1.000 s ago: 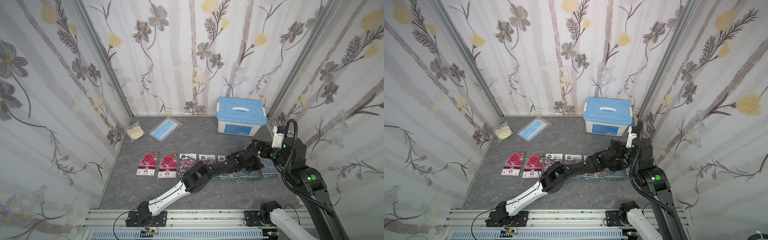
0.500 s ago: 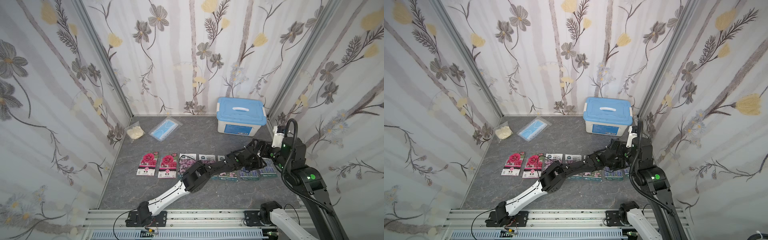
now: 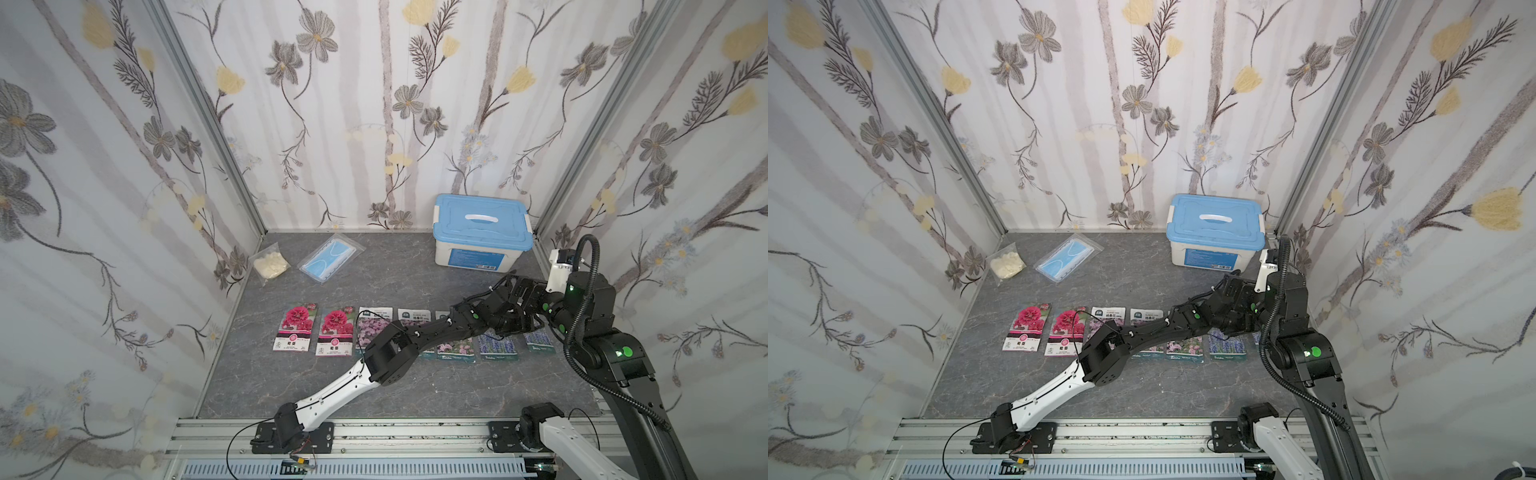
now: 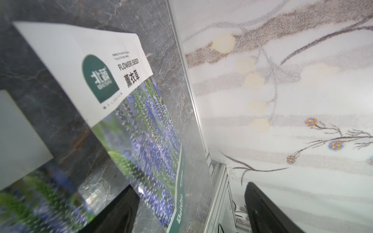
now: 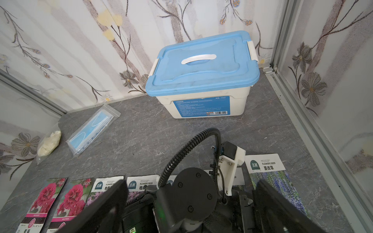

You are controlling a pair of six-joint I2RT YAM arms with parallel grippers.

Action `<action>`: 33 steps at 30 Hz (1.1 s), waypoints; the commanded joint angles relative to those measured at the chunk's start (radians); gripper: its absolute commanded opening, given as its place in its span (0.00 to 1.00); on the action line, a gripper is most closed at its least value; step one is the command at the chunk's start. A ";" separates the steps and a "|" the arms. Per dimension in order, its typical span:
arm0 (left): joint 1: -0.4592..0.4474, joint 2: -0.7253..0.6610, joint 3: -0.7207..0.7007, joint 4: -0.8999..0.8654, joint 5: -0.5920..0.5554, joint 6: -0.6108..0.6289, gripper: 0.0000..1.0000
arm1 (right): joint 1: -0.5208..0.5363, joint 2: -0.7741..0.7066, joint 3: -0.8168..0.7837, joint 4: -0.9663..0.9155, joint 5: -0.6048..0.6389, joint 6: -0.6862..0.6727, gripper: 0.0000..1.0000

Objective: Arrange the seed packets in a row
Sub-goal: Place the seed packet at the center of the board.

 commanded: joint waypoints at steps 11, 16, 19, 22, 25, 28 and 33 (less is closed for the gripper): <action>-0.006 0.054 0.091 -0.107 0.026 0.020 0.86 | -0.011 -0.005 0.000 0.031 -0.016 -0.004 1.00; -0.013 0.016 0.052 -0.131 0.016 0.065 0.86 | -0.013 -0.011 -0.006 0.039 -0.023 -0.001 1.00; -0.013 0.001 0.035 -0.136 0.016 0.079 0.86 | -0.013 -0.011 -0.013 0.043 -0.030 0.003 1.00; -0.015 -0.011 0.015 -0.134 0.019 0.088 0.87 | -0.013 -0.014 -0.017 0.046 -0.034 0.006 1.00; -0.015 -0.015 0.009 -0.129 0.022 0.090 0.87 | -0.014 -0.017 -0.017 0.046 -0.034 0.005 1.00; -0.015 -0.018 0.007 -0.123 0.028 0.096 0.87 | -0.014 -0.019 -0.017 0.044 -0.027 0.006 1.00; -0.009 -0.094 -0.059 -0.099 0.019 0.151 0.88 | -0.022 -0.014 -0.009 0.044 -0.033 0.005 1.00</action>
